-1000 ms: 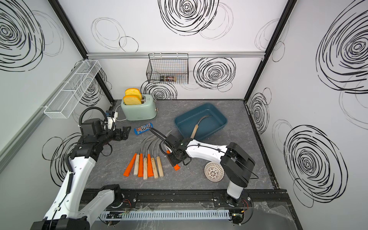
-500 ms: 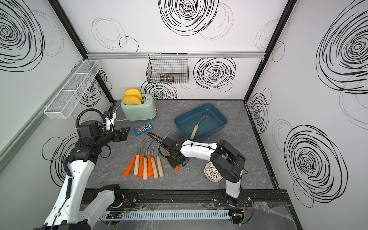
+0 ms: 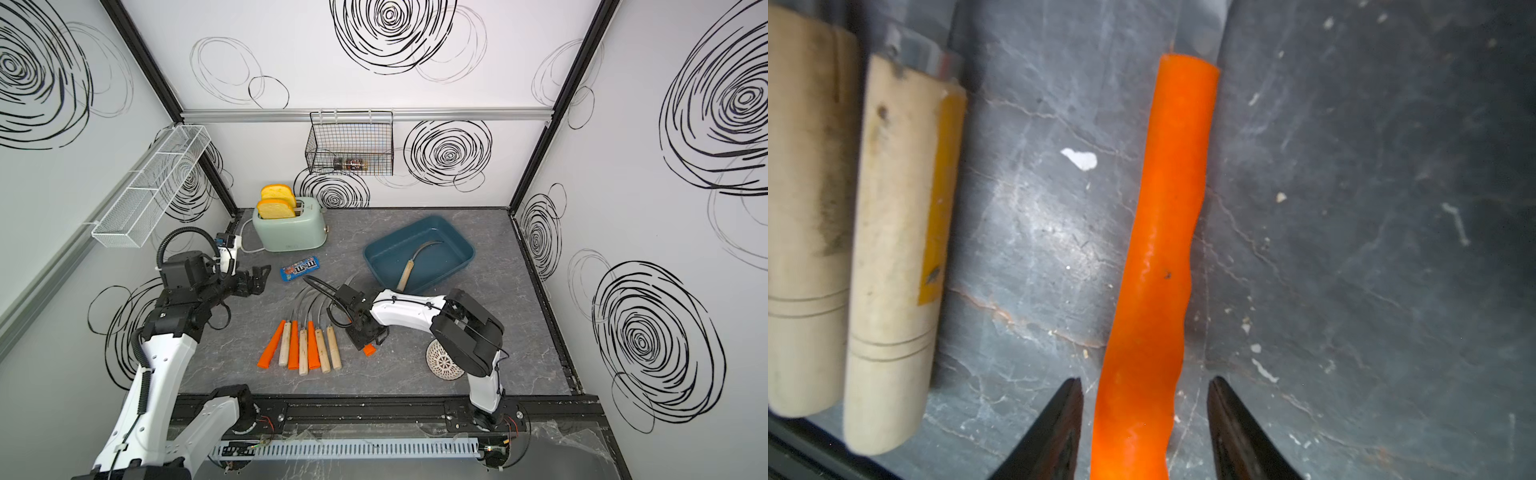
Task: Put small sickles into storage boxes
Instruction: Pick up the sickle at the center of the board.
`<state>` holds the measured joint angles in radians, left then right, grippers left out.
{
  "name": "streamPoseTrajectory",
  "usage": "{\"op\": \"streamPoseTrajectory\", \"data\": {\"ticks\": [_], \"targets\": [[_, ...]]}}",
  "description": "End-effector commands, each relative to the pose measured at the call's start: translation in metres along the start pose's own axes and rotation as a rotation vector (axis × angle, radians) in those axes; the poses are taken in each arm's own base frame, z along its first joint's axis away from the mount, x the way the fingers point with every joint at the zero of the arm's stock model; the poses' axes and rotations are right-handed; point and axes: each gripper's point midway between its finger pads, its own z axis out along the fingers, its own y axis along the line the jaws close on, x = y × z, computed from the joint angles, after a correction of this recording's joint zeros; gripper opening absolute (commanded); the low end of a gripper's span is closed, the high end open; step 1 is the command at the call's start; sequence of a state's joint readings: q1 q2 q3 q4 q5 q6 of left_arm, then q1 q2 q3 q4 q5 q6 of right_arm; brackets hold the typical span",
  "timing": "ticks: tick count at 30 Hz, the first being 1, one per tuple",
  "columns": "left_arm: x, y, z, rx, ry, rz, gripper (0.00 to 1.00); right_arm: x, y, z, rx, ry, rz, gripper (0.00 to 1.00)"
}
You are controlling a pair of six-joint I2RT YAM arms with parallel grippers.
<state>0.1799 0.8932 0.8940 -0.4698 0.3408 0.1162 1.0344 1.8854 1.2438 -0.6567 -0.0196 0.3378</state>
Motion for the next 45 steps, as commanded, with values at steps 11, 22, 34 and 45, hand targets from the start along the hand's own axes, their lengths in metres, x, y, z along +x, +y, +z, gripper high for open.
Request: {"op": "streamPoseTrajectory", "data": {"ticks": [11,22,34,45], "targets": [[-0.005,-0.001,-0.001,0.017,-0.028,0.029,0.96,-0.002,0.002,0.004,0.015,0.027,-0.031,0.51],[-0.002,-0.002,-0.001,0.02,-0.024,0.023,0.96,0.005,0.001,0.008,0.03,0.049,-0.037,0.49],[-0.002,-0.003,-0.002,0.027,-0.025,0.019,0.96,0.011,-0.002,0.012,0.06,0.061,-0.03,0.48],[0.002,-0.004,-0.003,0.031,-0.015,0.021,0.96,0.011,-0.012,0.013,0.122,0.049,-0.02,0.48]]}}
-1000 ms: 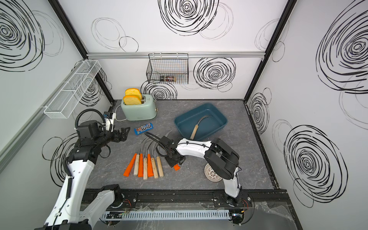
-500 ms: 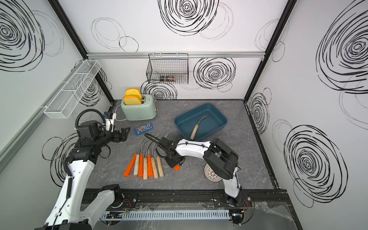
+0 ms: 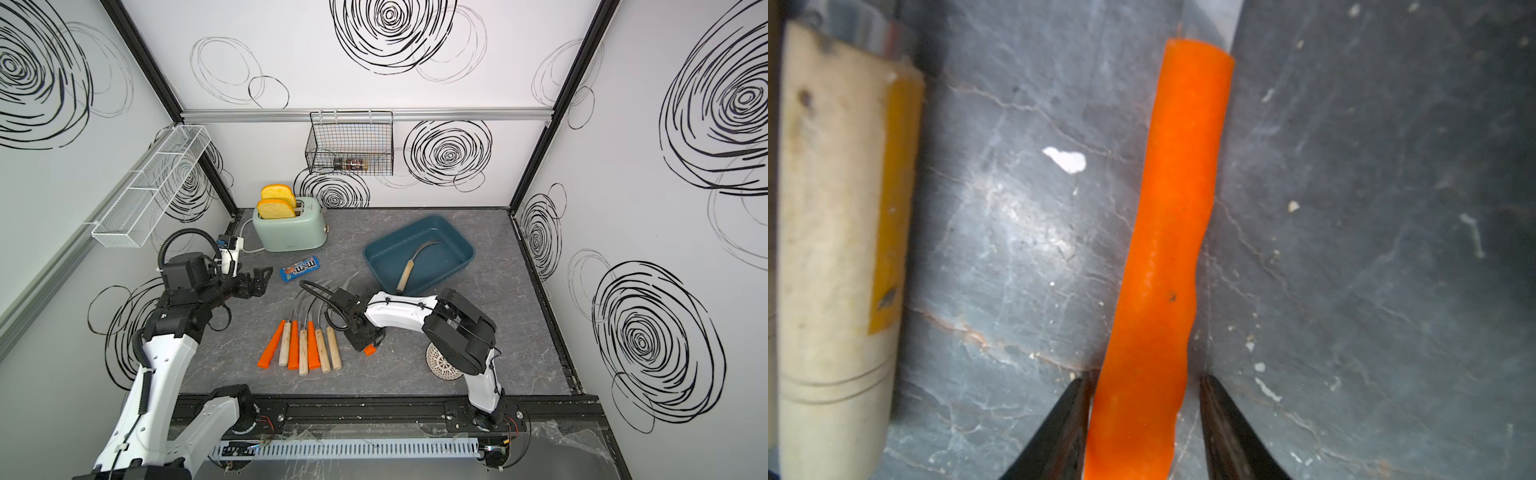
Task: Put small sickles into storage boxes
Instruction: Pick up the sickle at the center of the board.
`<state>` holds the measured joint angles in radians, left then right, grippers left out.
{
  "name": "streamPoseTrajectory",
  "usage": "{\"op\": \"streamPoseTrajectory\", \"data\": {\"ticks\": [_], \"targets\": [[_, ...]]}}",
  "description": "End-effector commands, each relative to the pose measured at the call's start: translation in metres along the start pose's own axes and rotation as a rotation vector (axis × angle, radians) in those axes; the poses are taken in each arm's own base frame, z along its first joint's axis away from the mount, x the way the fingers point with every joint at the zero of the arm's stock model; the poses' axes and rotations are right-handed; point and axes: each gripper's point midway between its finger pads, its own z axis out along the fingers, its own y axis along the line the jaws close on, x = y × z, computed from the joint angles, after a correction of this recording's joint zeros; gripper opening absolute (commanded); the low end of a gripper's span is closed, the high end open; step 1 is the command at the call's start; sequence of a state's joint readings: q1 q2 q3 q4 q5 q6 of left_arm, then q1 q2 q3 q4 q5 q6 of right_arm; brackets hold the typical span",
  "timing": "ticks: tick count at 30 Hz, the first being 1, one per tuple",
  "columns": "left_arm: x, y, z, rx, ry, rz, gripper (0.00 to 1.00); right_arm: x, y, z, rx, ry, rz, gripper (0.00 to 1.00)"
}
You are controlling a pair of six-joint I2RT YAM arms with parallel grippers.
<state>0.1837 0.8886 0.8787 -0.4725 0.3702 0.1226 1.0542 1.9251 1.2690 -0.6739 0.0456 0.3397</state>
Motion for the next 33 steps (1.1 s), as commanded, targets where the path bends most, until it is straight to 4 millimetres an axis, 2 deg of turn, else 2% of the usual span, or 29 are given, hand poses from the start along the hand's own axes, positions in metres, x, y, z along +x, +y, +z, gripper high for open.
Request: {"op": "streamPoseTrajectory", "data": {"ticks": [1,7,20,25,33], "targets": [[-0.005,0.001,-0.004,-0.005,-0.028,0.024,0.96,0.012,-0.008,0.006,0.053,0.041,-0.004,0.48],[-0.009,0.002,-0.006,-0.014,-0.042,0.029,0.96,0.015,-0.005,0.011,0.044,0.058,-0.008,0.46],[-0.003,0.001,-0.005,-0.004,-0.029,0.024,0.96,0.017,-0.006,0.015,0.051,0.065,-0.006,0.42],[-0.004,0.0,-0.007,-0.003,-0.033,0.024,0.96,0.02,-0.009,0.019,0.072,0.072,-0.004,0.37],[-0.003,0.0,-0.01,-0.011,-0.034,0.025,0.96,0.02,-0.009,0.02,0.076,0.061,-0.016,0.35]]}}
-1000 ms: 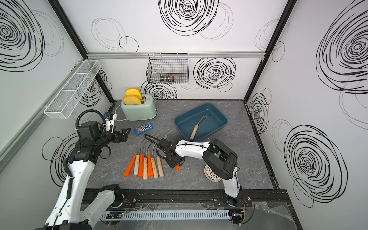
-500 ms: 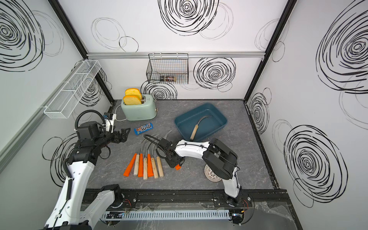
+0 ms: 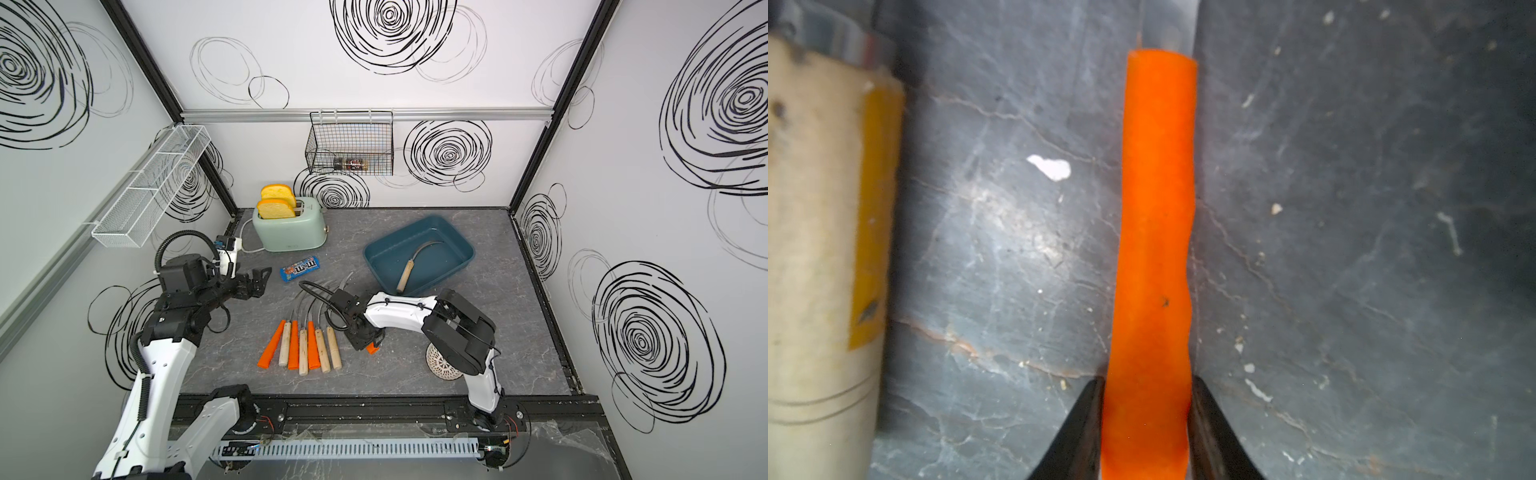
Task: Put small sickles into storage boxes
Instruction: Pick up the sickle at the center of the board.
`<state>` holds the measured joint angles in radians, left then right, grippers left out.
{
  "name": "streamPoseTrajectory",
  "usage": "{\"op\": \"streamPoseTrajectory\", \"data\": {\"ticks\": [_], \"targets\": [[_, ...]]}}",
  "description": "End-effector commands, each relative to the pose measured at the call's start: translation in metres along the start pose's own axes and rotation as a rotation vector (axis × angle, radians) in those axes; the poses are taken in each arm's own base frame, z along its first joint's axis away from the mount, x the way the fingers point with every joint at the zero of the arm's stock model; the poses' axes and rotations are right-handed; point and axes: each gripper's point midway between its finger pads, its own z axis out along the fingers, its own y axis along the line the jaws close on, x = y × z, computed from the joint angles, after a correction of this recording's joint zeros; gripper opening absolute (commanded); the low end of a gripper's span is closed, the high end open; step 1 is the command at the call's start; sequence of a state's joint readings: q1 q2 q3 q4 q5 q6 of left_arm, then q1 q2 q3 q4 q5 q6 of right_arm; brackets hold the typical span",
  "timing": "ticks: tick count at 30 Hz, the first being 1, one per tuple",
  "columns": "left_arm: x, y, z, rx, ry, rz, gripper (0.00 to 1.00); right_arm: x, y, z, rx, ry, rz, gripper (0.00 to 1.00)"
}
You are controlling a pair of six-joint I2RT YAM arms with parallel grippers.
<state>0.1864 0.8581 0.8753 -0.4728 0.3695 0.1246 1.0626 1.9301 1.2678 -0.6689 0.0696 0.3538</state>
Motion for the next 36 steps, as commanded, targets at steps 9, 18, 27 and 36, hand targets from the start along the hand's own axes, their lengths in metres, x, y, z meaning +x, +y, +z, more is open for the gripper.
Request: {"op": "streamPoseTrajectory", "data": {"ticks": [9,18,27,36], "targets": [[-0.004,0.002,-0.005,-0.011,-0.025,0.009,0.96,0.022,-0.012,0.018,0.075,0.066,-0.034,0.23],[-0.008,0.002,-0.004,-0.005,-0.03,0.004,0.96,0.017,-0.013,0.012,0.087,0.031,-0.04,0.07],[-0.01,0.004,-0.001,-0.009,-0.032,0.001,0.96,0.011,-0.009,0.003,0.065,0.008,-0.05,0.0],[-0.017,0.009,-0.003,-0.034,-0.044,0.023,0.96,0.003,-0.009,-0.01,0.043,-0.022,-0.04,0.0]]}}
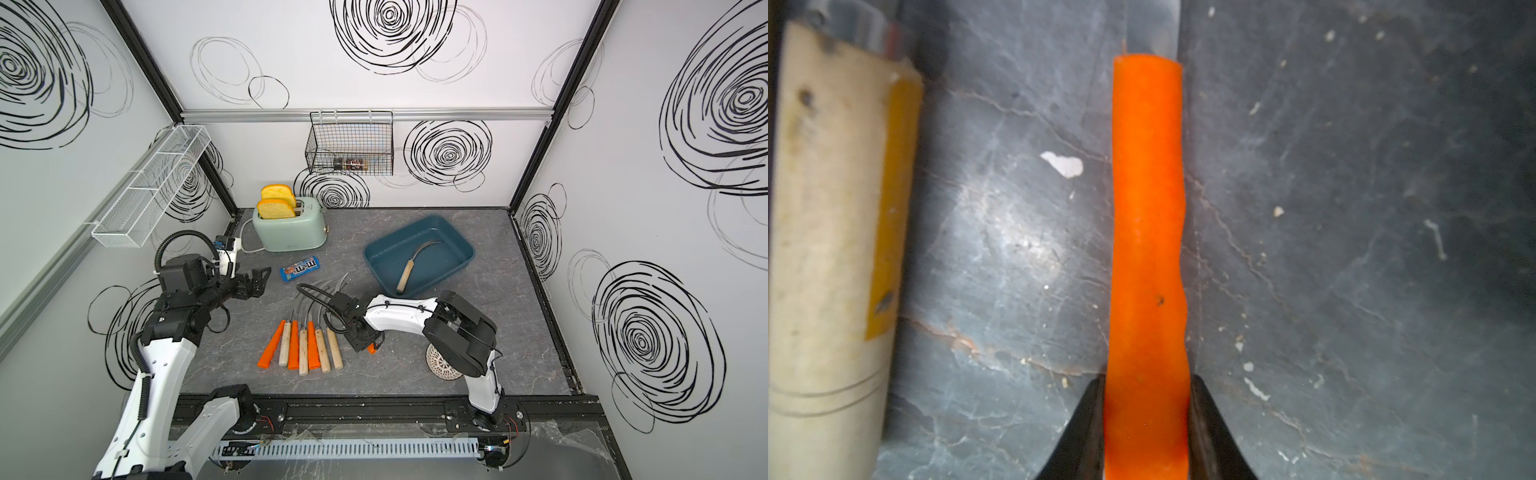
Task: Put small sickles into storage boxes
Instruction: Pick up the sickle at the center of the board.
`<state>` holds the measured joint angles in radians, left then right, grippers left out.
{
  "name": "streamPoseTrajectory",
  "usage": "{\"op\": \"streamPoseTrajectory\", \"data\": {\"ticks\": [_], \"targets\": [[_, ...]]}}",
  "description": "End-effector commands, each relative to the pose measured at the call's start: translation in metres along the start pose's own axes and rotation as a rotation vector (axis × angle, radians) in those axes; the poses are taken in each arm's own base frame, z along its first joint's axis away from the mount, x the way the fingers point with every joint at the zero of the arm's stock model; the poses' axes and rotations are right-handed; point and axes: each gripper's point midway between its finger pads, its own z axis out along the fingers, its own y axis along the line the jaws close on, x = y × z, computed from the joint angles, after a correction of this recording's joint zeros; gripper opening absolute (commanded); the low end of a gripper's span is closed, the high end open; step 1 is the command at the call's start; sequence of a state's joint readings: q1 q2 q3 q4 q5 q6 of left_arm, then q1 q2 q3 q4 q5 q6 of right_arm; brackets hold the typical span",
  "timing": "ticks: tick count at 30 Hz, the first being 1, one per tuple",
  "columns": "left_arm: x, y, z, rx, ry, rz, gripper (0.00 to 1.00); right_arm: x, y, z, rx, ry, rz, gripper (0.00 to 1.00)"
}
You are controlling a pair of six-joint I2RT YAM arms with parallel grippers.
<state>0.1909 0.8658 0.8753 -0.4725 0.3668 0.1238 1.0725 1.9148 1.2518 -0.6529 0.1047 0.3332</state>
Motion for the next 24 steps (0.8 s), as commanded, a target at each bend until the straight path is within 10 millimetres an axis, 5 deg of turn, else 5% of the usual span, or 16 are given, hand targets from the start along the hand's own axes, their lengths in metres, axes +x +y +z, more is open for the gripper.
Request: {"op": "streamPoseTrajectory", "data": {"ticks": [1,24], "targets": [[-0.02,0.008,-0.005,-0.035,-0.053,0.029,0.96,0.004,-0.006,-0.008,0.014,0.006,-0.012,0.0],[-0.033,0.013,-0.011,-0.045,-0.083,0.019,0.96,-0.004,-0.005,-0.021,-0.034,-0.032,-0.001,0.0]]}}
